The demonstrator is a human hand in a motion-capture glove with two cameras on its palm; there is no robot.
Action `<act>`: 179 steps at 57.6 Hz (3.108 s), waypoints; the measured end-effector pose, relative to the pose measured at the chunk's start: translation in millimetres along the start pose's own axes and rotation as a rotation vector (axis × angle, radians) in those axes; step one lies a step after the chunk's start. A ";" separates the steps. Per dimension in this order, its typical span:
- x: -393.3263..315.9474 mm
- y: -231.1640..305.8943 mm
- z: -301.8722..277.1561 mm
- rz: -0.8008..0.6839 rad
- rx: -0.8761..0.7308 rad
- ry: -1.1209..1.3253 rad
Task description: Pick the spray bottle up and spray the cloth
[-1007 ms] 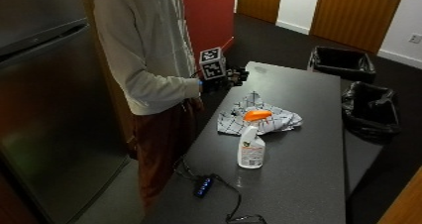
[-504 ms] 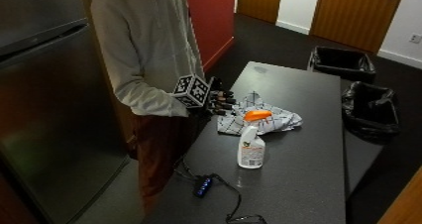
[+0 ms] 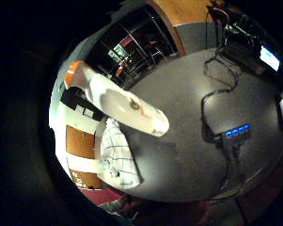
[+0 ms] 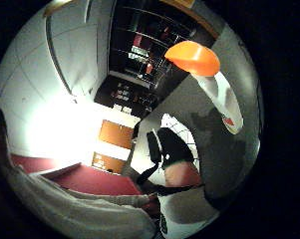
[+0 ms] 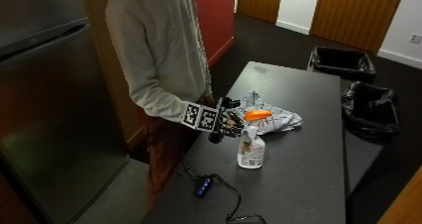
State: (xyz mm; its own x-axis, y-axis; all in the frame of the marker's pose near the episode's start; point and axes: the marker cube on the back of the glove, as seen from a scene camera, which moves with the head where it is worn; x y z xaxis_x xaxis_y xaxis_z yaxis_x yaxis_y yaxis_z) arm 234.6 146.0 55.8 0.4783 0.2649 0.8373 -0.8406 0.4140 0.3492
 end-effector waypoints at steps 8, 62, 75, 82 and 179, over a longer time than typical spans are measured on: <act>10.4 -8.5 21.0 0.053 -0.010 -0.044; 11.8 -98.7 105.5 0.211 -0.021 -0.230; -13.8 -109.3 141.4 0.099 -0.114 -0.125; -32.7 -106.6 165.0 0.021 -0.224 -0.036; -294.0 -15.0 222.1 -0.547 -0.837 1.007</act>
State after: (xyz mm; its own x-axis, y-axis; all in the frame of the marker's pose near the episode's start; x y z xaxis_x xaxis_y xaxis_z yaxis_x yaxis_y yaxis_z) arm 50.1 -131.5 -102.2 0.9616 0.2566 -0.0973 -0.2673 0.9562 -0.1193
